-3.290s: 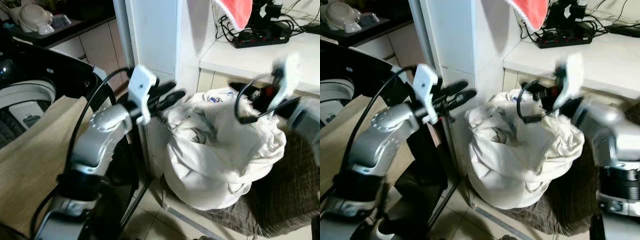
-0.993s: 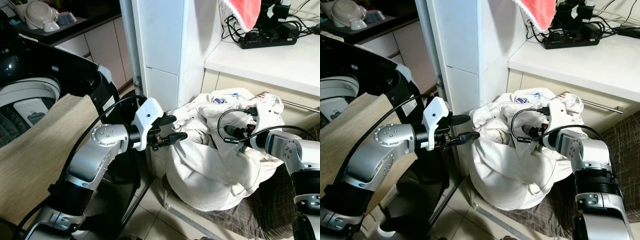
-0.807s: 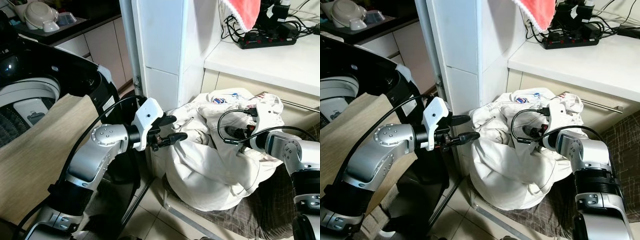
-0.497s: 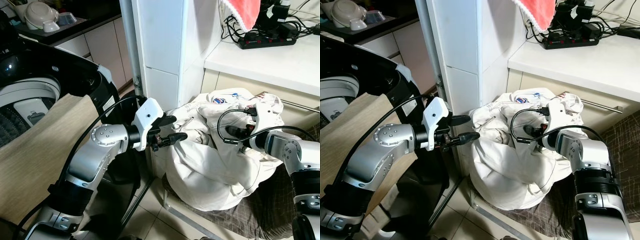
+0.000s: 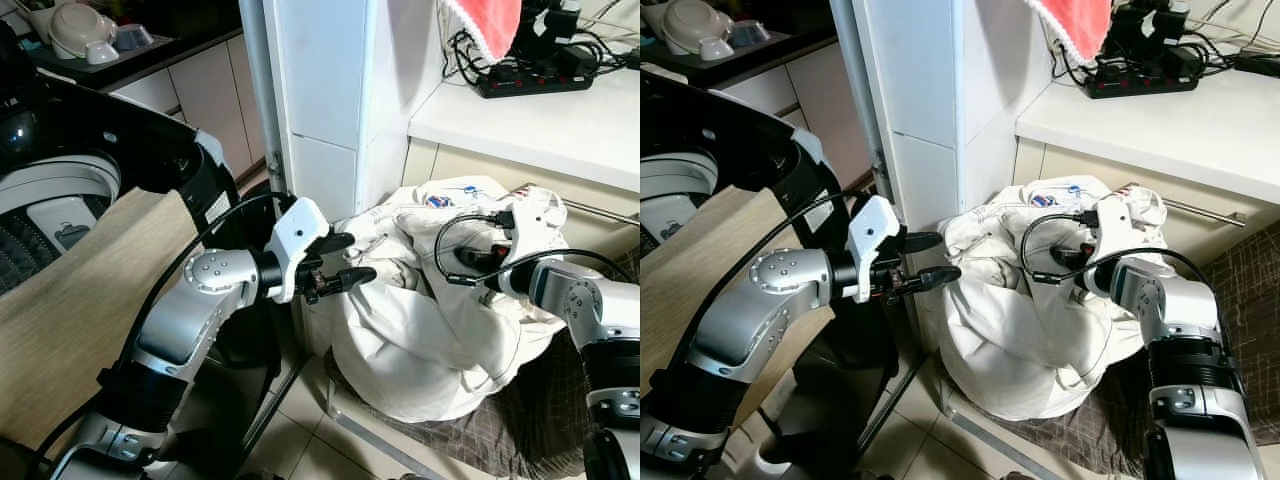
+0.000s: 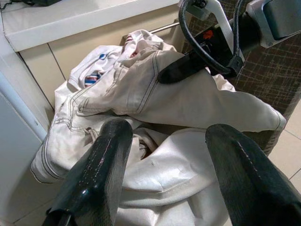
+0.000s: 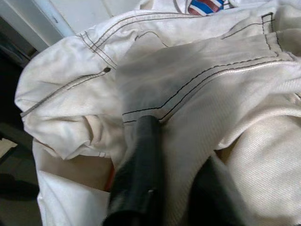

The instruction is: Clothes washing

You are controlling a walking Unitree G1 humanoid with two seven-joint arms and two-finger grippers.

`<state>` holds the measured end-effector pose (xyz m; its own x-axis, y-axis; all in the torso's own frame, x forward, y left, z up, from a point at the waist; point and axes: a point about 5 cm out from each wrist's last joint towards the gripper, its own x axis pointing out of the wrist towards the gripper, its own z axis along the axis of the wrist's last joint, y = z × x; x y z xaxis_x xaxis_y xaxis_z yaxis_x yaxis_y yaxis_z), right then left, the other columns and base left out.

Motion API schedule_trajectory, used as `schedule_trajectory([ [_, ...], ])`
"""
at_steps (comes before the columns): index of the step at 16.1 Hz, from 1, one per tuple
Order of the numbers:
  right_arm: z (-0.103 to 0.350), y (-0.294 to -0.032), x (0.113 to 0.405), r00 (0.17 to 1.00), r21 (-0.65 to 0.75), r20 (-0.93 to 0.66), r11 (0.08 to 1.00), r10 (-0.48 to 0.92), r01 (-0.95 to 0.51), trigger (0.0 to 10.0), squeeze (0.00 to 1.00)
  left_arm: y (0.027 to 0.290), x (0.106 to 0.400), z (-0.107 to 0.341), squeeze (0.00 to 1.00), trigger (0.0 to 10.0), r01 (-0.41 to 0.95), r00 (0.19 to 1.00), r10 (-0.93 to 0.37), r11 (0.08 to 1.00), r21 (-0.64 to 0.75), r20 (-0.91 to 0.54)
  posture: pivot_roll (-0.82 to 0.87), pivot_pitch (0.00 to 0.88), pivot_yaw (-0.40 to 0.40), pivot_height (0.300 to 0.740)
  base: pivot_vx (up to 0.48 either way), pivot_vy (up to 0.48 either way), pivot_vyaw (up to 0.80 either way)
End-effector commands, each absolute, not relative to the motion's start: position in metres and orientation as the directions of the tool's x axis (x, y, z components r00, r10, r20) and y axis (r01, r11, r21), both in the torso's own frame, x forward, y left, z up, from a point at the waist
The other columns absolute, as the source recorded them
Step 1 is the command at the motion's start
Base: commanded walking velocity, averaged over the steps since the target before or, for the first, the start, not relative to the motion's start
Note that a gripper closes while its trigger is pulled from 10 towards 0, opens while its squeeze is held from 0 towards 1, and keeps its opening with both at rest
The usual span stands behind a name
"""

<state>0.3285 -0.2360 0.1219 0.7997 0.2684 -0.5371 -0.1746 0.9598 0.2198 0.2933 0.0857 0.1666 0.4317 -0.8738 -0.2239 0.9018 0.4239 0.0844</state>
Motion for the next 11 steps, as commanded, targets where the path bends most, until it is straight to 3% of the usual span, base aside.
schedule_trajectory([
  [1, 0.133, -0.232, 0.334, 0.822, 0.234, -0.488, 0.951, 0.294, -0.202, 0.0, 0.00, 0.087, 0.294, 0.169, 0.00, 10.0, 0.898, 0.441, -0.868, 0.427, 0.111, -0.228, -0.15, 0.000, 0.077, 0.740, 0.000, 0.000, 0.00],
  [4, 0.139, -0.232, 0.335, 0.847, 0.261, -0.422, 0.938, 0.323, -0.227, 0.0, 0.00, 0.085, 0.294, 0.169, 0.00, 10.0, 0.896, 0.445, -0.867, 0.430, 0.114, -0.223, -0.16, 0.000, 0.078, 0.740, 0.000, 0.000, 0.00],
  [6, 0.160, -0.228, 0.333, 0.861, 0.382, -0.261, 0.866, 0.436, -0.323, 0.0, 0.00, 0.085, 0.297, 0.170, 0.00, 10.0, 0.882, 0.470, -0.857, 0.452, 0.132, -0.210, -0.16, 0.000, 0.075, 0.740, 0.000, 0.000, 0.00],
  [8, 0.192, -0.225, 0.324, 0.825, 0.395, -0.085, 0.779, 0.559, -0.487, 0.0, 0.00, 0.085, 0.303, 0.180, 0.00, 10.0, 0.859, 0.510, -0.848, 0.492, 0.144, -0.143, -0.16, 0.000, 0.075, 0.740, 0.000, 0.000, 0.00],
  [11, 0.249, -0.219, 0.298, 0.644, 0.344, 0.187, 0.565, 0.742, -0.750, 0.0, 0.00, 0.077, 0.313, 0.207, 0.00, 10.0, 0.819, 0.563, -0.826, 0.564, 0.110, 0.043, -0.17, 0.000, 0.070, 0.740, 0.000, 0.000, 0.00],
])
